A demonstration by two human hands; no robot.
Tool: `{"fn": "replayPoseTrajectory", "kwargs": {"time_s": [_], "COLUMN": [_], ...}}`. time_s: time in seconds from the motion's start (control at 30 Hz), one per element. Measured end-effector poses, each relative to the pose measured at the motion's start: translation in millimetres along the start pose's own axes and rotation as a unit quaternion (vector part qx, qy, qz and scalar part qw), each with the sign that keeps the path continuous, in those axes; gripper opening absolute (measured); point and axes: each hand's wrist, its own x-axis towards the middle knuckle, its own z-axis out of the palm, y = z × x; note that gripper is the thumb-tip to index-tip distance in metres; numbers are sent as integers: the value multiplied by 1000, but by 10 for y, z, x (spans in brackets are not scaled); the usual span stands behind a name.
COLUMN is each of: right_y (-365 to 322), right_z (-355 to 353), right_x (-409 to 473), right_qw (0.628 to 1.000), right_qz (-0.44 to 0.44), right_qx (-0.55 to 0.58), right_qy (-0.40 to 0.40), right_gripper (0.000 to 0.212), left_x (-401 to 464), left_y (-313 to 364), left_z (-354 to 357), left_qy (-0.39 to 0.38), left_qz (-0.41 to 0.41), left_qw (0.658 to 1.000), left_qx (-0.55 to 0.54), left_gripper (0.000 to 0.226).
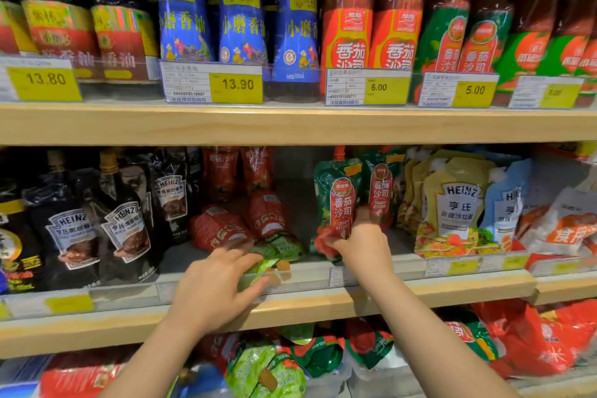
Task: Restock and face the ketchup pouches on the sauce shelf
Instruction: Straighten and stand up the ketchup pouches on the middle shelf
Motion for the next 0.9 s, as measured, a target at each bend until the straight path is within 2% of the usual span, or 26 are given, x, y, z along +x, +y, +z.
{"fn": "replayPoseTrajectory", "kwargs": {"time_s": [0.13,0.5,0.6,0.73,0.9], "right_y": [-170,-263,-262,-264,-435], "right_z": [138,285,135,94,293], "right_x": [305,461,309,-44,-57], "right_qw": [998,999,998,984,969], "right_qz": [47,33,30,-35,12], "right_qx": [-38,-16,4,77,10], "right_qy": [-26,-7,-49,-158,-245], "right_gripper": [83,72,76,48,49], "left_x": [-6,-2,1,6,-20], "left_y": [39,35,51,43,-53], "left_z": [21,43,-20,-91,-107], "left_qy": [29,19,7,-13,-11], "left_qz": [8,-2,-5,-18,-6], "left_qw": [999,1000,1000,999,999], "left_qx": [26,0,-12,-39,-38], "left_gripper": [46,44,45,48,52]}}
